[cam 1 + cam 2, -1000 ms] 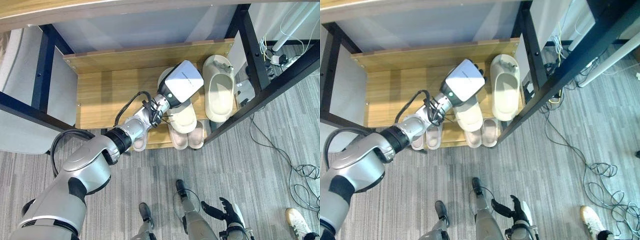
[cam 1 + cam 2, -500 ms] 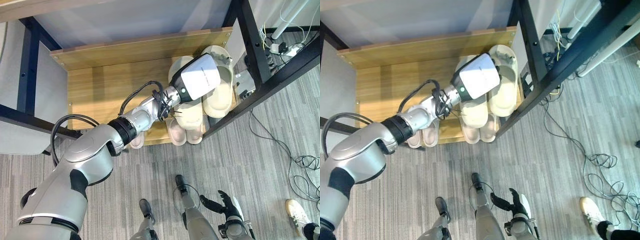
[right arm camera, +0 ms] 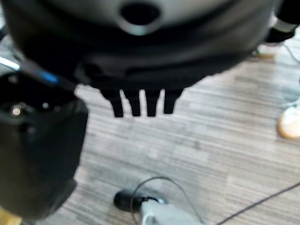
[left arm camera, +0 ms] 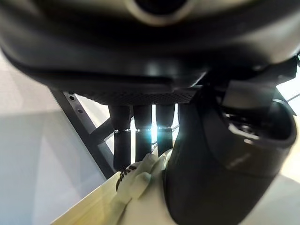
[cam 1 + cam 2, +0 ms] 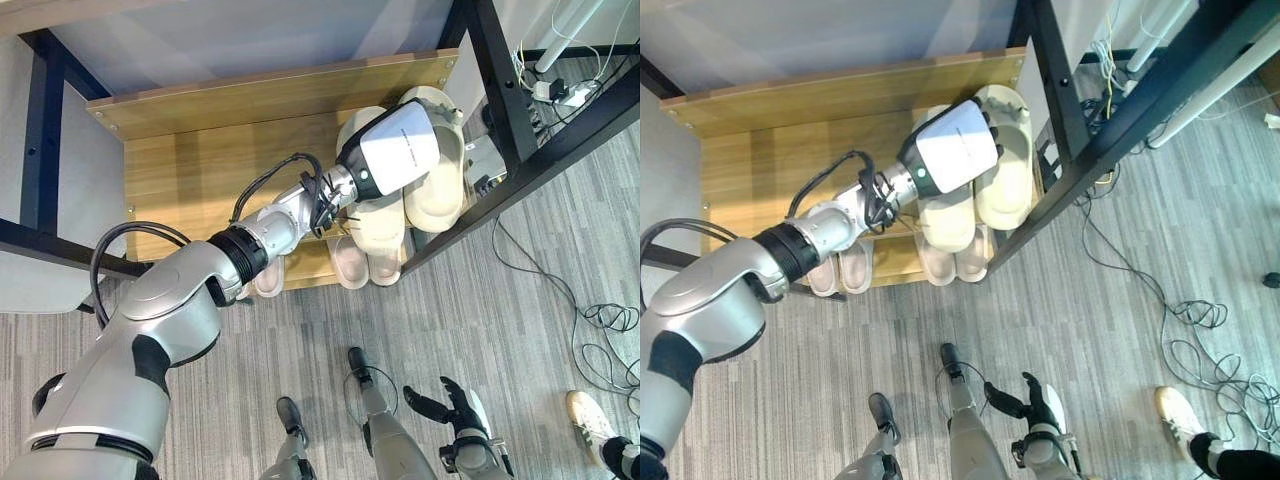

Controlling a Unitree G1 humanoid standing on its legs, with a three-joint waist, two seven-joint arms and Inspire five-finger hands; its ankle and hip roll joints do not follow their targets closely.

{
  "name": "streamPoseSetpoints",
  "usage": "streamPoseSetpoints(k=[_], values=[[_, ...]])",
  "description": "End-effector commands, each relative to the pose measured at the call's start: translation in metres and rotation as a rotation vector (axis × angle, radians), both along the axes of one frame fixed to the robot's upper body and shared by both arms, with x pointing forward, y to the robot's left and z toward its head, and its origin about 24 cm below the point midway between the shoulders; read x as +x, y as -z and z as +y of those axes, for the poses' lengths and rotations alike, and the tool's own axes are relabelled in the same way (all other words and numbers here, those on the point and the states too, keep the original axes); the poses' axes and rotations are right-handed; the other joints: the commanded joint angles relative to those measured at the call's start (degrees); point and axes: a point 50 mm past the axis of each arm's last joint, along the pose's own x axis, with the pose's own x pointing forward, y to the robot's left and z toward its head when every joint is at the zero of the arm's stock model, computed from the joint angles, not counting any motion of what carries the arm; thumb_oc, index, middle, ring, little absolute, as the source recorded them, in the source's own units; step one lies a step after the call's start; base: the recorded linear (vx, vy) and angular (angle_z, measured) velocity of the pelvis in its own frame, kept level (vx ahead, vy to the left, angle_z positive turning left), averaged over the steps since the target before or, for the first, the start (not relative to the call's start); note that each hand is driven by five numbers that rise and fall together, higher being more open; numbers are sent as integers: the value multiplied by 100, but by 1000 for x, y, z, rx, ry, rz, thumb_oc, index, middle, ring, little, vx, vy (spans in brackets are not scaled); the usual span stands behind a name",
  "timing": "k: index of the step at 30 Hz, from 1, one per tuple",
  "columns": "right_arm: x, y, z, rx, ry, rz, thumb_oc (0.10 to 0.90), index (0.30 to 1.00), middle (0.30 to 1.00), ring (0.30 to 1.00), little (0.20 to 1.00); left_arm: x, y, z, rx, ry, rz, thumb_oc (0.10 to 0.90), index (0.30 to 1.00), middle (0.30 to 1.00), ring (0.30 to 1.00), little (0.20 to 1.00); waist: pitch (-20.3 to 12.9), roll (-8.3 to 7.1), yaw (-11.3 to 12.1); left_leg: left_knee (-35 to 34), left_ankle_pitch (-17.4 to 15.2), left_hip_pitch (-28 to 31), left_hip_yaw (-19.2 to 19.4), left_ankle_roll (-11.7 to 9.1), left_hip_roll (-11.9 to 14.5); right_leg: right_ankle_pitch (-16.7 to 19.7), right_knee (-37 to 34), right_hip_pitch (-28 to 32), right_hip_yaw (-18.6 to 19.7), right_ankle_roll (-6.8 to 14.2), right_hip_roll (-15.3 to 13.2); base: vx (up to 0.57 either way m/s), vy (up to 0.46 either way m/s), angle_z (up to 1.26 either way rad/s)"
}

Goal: Arrange the slippers neatly on the shoe rack.

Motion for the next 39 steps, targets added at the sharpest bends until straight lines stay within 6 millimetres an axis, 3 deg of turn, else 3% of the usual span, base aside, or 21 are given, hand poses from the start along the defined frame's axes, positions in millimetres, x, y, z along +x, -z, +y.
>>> streamPoseSetpoints(k=[1,4,5,6,7,8,28,34,39], values=[[-1,-7,-24,-40,32,-19,800,900,900,900,900,-5,-78,-17,-46,30,-218,400,300,300,300,300,-72,-5,-166,10,-271,-66,-413,-148,47,-491,73,296,-464,561,-142,0,0,0],[-3,-5,-22,-33,33,-15,800,900,900,900,900,-6,-82,-16,-60,31,-228,400,300,300,300,300,-73,-6,-167,10,-270,-74,-407,-146,51,-486,72,289,-467,563,-144,0,0,0],[-4,-5,-22,-34,30,-12,800,900,900,900,900,-6,-83,-15,-64,32,-229,477,415,415,415,415,-80,-4,-166,10,-272,-70,-410,-142,48,-485,74,288,-464,560,-143,0,0,0],[-6,-4,-21,-32,30,-9,800,900,900,900,900,-6,-83,-15,-71,33,-229,507,460,460,460,460,-85,-4,-164,10,-273,-69,-413,-140,48,-488,73,290,-459,558,-142,0,0,0],[-6,-4,-21,-33,34,-8,800,900,900,900,900,-6,-82,-14,-72,31,-225,593,589,589,589,589,-91,-10,-164,10,-273,-65,-413,-138,50,-490,73,295,-453,560,-144,0,0,0],[-5,-4,-21,-35,33,-8,800,900,900,900,900,-5,-80,-13,-69,22,-223,800,900,900,900,900,-99,-11,-165,10,-275,-57,-411,-137,48,-486,74,301,-451,559,-146,0,0,0],[-14,5,-8,29,3,42,800,900,900,900,900,0,-95,-11,-292,-63,-184,800,900,900,900,900,-65,-61,-100,10,-234,22,-457,-117,5,-475,70,430,-479,535,-177,-2,0,0],[-29,13,-3,65,25,88,800,900,900,900,900,-7,-101,-5,-449,37,-183,800,900,900,900,900,-117,-107,-73,10,-199,30,-489,-97,-20,-446,61,464,-507,523,-201,-12,-2,1],[-40,17,-3,70,56,119,800,900,900,900,900,-13,-109,5,-465,61,-253,800,900,900,900,900,-116,-105,-30,10,-203,69,-510,-88,-37,-453,49,531,-517,530,-207,0,0,0]])
